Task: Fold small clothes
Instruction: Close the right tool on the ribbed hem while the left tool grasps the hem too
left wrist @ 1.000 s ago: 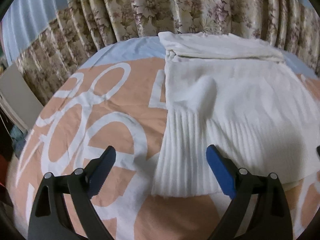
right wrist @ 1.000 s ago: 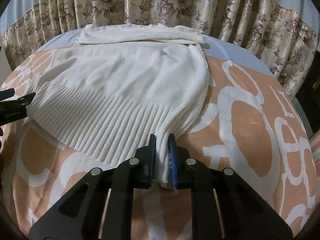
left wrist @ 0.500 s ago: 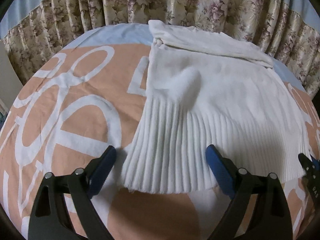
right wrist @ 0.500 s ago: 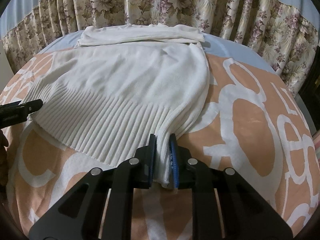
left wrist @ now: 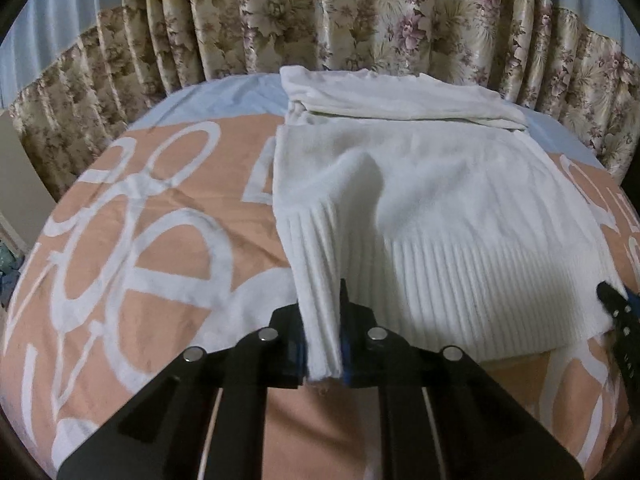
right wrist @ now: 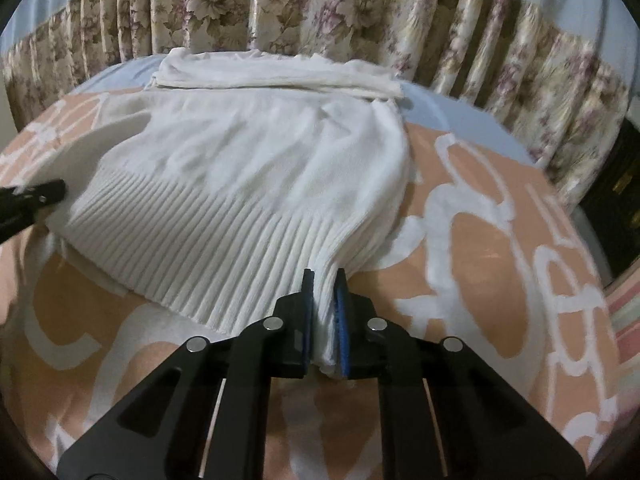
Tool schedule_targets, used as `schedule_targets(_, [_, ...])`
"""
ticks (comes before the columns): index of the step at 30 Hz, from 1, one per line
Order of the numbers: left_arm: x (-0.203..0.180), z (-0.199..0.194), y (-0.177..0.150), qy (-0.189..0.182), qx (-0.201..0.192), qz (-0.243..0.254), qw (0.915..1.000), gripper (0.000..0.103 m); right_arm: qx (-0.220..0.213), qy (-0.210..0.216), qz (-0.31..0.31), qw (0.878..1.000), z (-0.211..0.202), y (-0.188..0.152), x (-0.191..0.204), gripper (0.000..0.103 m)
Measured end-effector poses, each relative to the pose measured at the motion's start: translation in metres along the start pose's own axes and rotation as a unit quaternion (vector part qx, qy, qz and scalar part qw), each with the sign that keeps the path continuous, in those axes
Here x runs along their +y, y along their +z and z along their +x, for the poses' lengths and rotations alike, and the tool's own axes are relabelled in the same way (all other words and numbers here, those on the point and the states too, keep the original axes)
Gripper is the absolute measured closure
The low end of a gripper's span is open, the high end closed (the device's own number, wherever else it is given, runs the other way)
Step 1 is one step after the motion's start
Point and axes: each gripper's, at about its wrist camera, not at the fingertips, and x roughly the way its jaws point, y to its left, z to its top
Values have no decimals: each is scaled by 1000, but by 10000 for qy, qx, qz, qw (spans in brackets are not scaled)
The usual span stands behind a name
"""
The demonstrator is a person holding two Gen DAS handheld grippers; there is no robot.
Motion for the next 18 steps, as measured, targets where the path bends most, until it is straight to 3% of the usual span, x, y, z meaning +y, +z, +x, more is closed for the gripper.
schedule_targets(9, [-17, -36, -31, 119, -192, 314, 9993, 91, -196, -463, -267, 9984, -35, -21, -10, 95])
schedule_targets(18, [-11, -52, -35, 5, -235, 44, 9997, 91, -82, -213, -15, 9997, -43, -44, -19, 96])
